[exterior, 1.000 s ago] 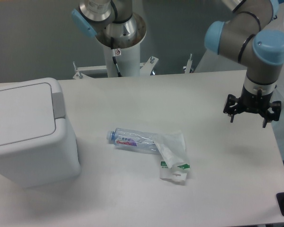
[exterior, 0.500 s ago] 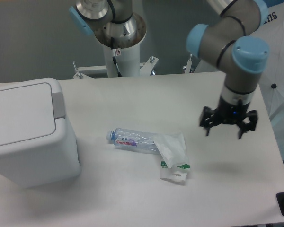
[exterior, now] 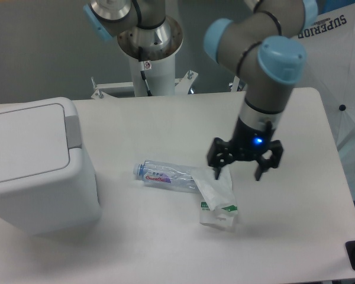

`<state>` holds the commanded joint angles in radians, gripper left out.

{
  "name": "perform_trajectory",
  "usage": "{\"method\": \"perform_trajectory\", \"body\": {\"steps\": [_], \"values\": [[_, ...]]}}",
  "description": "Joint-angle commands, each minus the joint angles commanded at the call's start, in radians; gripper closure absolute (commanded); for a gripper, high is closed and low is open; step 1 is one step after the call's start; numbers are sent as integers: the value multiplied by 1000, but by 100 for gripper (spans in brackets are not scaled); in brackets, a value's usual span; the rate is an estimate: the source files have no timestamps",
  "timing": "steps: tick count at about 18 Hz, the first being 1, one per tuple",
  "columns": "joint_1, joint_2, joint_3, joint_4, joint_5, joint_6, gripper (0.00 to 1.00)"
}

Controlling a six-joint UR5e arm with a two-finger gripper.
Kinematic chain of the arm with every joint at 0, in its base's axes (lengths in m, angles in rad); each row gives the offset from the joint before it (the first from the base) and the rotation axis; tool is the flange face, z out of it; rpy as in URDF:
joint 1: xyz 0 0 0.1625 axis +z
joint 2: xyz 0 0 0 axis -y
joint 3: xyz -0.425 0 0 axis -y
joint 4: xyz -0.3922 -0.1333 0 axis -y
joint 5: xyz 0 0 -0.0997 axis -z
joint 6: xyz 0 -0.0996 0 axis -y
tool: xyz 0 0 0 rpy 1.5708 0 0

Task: Open the trash can
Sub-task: 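Move the open gripper across the table toward the trash can lid, then lower the gripper onto the trash can lid edge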

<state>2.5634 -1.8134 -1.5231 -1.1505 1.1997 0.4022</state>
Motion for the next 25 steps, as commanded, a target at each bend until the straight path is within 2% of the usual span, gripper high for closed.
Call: {"method": "perform_trajectory", "body": {"steps": [3, 6, 8, 11, 16, 25], "values": [[-5, 70, -44, 2, -87, -61, 0], [-20, 167, -110, 12, -138, -98, 0], [-52, 196, -121, 12, -158, -143, 0], [-104, 203, -120, 26, -155, -233, 0], [-164, 206, -123, 40, -155, -302, 0], [-213, 212, -150, 54, -150, -306, 0]]}}
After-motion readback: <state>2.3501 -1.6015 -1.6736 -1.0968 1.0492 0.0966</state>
